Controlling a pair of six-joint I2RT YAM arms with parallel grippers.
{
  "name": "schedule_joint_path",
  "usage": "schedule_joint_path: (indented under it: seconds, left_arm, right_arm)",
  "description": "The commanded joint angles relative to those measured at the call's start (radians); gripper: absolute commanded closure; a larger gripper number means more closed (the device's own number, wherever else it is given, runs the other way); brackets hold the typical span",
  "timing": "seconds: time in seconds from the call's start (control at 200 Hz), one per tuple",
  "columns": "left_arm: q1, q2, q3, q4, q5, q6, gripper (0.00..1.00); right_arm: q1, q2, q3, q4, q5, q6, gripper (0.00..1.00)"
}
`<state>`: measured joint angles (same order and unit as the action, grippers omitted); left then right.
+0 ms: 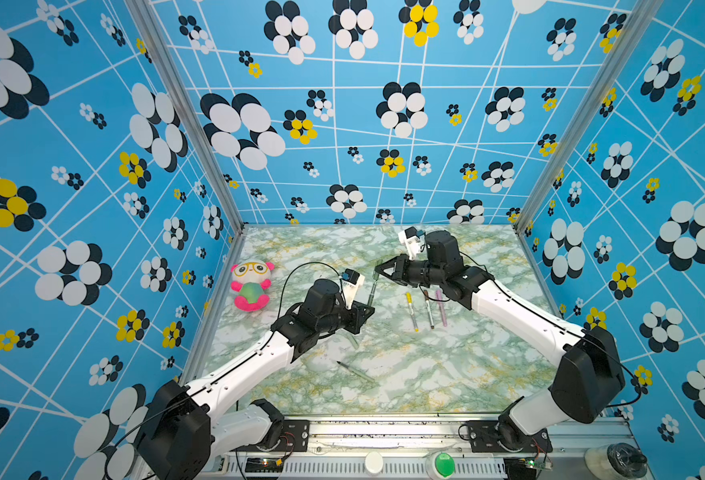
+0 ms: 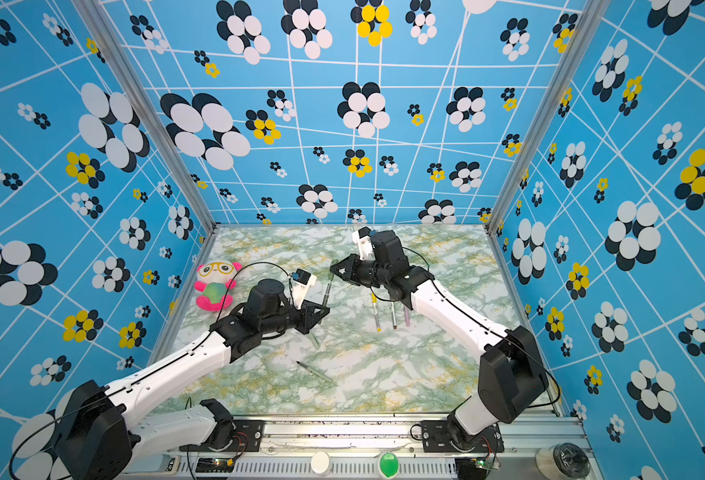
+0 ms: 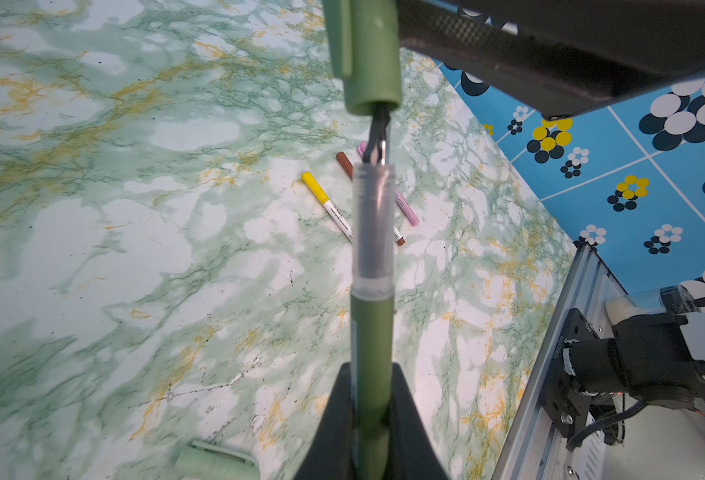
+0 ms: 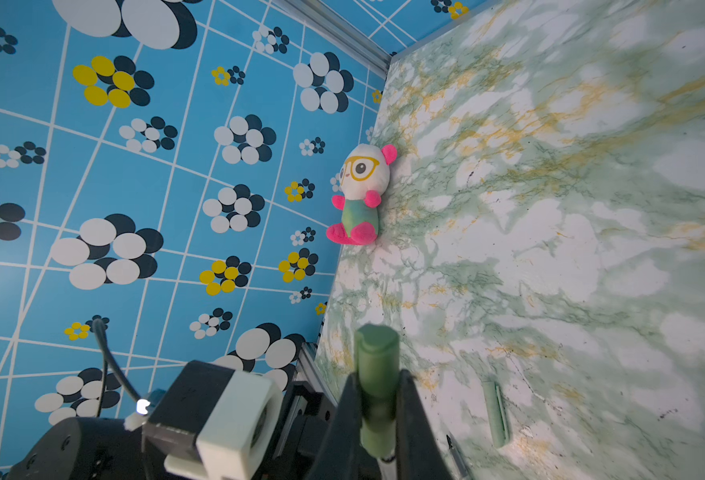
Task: Insert the pens into the pen caps
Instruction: 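Lower the cap down onto the green pen tip with the right gripper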
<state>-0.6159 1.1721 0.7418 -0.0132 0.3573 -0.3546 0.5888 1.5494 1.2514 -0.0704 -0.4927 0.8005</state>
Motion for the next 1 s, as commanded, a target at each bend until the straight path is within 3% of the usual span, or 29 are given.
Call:
schedule_joint_path:
  seconds: [0.0,0.195,0.995]
  left_arm:
    - [-0.007,-0.020,-0.013,0.021,-0.014,-0.005,1.00]
    - [-0.005,-0.027,-0.014,0.017,-0.018,-0.003,1.00]
    - [-0.006,-0.030,-0.008,0.033,-0.028,-0.018,1.00]
  right_arm:
    - [0.009,-0.034,-0.012,0.005,-0.020,-0.002,1.00]
    - [0.008,-0.051,-0.007,-0.022,0.013,-0.027,1.00]
    - [0.076,-0.034,-0.009,-0.045,-0.030,-0.073,1.00]
